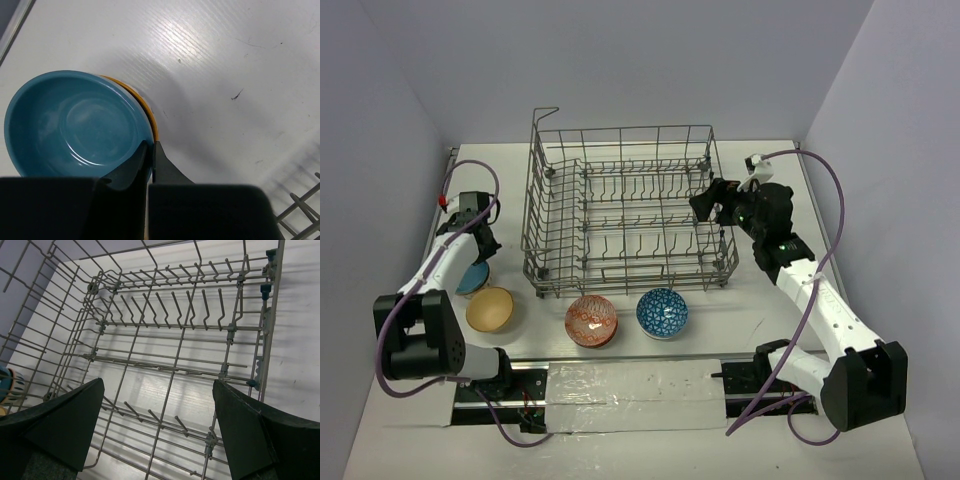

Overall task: Load the bowls into the dish rack
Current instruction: Pick up the bowl from the bowl.

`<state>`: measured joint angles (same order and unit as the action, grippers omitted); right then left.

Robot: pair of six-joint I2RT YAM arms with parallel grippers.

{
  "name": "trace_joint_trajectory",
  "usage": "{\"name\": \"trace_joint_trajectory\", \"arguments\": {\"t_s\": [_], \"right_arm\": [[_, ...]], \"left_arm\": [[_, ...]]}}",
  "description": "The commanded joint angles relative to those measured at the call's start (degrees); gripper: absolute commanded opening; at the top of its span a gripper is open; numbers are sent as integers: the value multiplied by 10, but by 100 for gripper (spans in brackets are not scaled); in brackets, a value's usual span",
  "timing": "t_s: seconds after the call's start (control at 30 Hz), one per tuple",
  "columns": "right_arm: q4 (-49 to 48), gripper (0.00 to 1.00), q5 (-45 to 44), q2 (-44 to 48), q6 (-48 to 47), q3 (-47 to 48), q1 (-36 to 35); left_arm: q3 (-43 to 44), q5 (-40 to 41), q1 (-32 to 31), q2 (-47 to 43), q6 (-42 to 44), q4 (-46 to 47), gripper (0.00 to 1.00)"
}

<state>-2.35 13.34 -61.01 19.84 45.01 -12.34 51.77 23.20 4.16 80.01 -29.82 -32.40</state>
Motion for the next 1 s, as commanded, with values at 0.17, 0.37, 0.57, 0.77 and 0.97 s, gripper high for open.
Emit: {"name": "trace_joint_trajectory", "arguments": {"t_s": [0.17, 0.37, 0.57, 0.77, 0.97], "right_arm": [[-5, 96, 5, -6, -7, 32, 3], [-3, 96, 7, -7, -8, 32, 4], [-3, 96, 10, -9, -7, 32, 3], [-3, 96, 12, -9, -6, 32, 3], [-2, 96, 15, -8, -6, 33, 3]], "left_arm": [[18, 38, 1, -48, -14, -6, 0], [25, 42, 0, -57, -19, -11, 0], [49, 66, -11, -69, -30, -25, 0], [93, 99, -37, -72, -39, -50, 0], [142, 130, -81, -69, -55, -78, 0]]}}
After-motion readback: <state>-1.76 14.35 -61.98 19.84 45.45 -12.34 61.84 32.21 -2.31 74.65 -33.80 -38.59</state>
